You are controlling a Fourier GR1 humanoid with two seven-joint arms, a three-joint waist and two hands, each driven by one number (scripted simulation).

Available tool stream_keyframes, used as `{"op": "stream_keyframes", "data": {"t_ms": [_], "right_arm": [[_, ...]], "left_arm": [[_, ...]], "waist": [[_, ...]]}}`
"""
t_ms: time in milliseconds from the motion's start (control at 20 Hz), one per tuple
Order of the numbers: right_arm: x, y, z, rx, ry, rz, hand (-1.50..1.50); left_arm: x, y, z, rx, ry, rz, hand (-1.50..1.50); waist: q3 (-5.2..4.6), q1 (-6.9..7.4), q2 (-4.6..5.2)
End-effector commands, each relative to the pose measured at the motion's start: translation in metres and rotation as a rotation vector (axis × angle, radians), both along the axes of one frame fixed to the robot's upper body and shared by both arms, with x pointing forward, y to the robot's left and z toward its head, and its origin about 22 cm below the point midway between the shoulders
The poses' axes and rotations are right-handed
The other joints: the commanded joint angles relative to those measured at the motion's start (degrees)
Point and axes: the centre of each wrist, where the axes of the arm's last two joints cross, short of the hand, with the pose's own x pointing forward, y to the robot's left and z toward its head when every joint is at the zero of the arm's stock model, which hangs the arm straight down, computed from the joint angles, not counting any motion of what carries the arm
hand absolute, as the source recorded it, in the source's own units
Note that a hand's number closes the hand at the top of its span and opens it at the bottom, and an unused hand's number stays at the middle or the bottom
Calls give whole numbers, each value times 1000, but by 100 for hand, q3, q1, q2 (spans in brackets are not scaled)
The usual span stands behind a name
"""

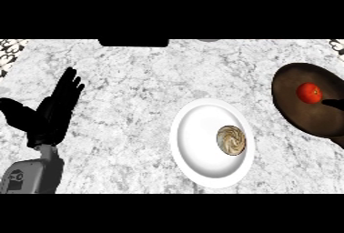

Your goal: Pick the tomato from the plate and place it in the pan

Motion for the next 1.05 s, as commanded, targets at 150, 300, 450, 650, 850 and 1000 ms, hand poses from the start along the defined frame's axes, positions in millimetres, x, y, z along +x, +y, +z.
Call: {"op": "stream_keyframes", "data": {"t_ms": [150, 300, 450, 650, 850, 1000], "right_arm": [[-67, -70, 6, 278, -102, 19, -150], [-92, -98, 32, 346, -102, 74, -150], [-119, -108, 17, 406, -100, 119, -150], [-140, -125, 33, 367, -86, 135, -150], [-161, -134, 33, 360, -103, 107, -150], [-153, -126, 19, 333, -103, 99, -150]], "left_arm": [[-9, 5, 2, 3, -15, 21, 0], [2, 4, 6, -4, -10, 12, 0], [-9, -5, -5, -19, 0, 6, 0], [-9, -3, -6, -2, -5, 6, 0], [-10, -2, -13, -3, 12, 6, 0], [-8, 12, -15, -6, -6, 17, 0]], "waist": [[8, -25, -1], [14, -36, 17], [12, -52, -9], [15, -46, -10], [21, -68, -6], [14, -35, 2]]}}
